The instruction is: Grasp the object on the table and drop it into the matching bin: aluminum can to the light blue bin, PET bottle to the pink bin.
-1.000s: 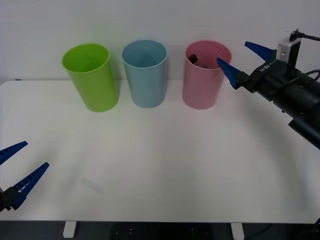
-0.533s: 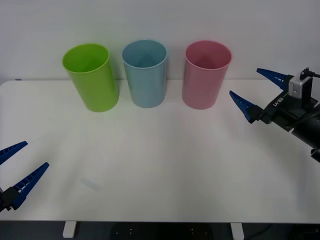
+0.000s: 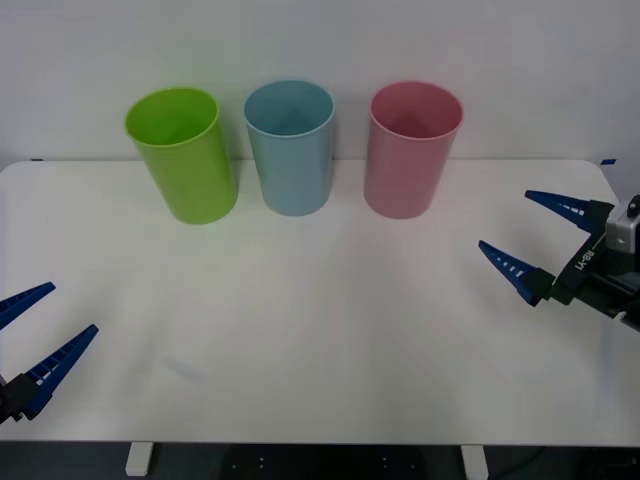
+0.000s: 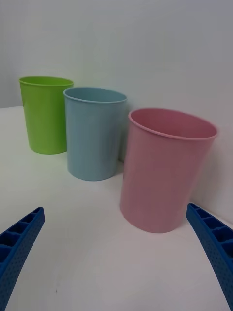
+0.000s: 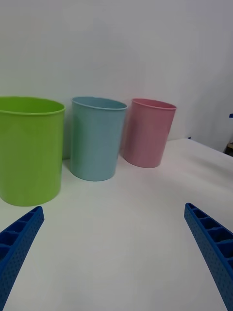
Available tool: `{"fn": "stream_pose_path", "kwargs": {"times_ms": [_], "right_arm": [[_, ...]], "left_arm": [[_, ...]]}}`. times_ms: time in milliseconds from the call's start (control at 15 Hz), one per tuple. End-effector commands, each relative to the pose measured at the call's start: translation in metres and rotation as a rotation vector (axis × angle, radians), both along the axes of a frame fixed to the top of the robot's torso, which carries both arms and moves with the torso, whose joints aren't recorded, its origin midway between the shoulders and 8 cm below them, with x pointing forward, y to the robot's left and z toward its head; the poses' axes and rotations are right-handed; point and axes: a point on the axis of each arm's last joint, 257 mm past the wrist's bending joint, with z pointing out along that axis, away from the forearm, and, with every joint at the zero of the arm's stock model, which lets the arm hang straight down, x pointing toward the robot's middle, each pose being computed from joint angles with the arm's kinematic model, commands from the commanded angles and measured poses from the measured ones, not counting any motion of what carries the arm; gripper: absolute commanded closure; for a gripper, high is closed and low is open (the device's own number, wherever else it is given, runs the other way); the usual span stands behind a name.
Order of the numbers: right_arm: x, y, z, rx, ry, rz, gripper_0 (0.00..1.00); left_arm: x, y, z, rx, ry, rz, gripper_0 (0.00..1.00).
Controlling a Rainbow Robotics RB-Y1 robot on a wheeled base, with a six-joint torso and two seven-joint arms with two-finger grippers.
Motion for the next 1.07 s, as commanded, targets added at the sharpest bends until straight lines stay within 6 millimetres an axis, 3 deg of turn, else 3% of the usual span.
{"fn": "stream_pose_path", "kwargs": {"times_ms": [67, 733, 1067], "right_arm": [[-0.011, -0.002, -0.012, 0.018, 0.039, 0.009, 0.0], [-0.059, -0.002, -0.046, 0.087, 0.167, 0.045, 0.0], [-0.062, -0.002, -0.048, 0.087, 0.172, 0.044, 0.0]], "left_arm": [[0.0, 0.0, 0.0, 0.0, 0.0, 0.0, 0.0], [0.0, 0.0, 0.0, 0.0, 0.0, 0.0, 0.0], [0.0, 0.0, 0.0, 0.0, 0.0, 0.0, 0.0]]}}
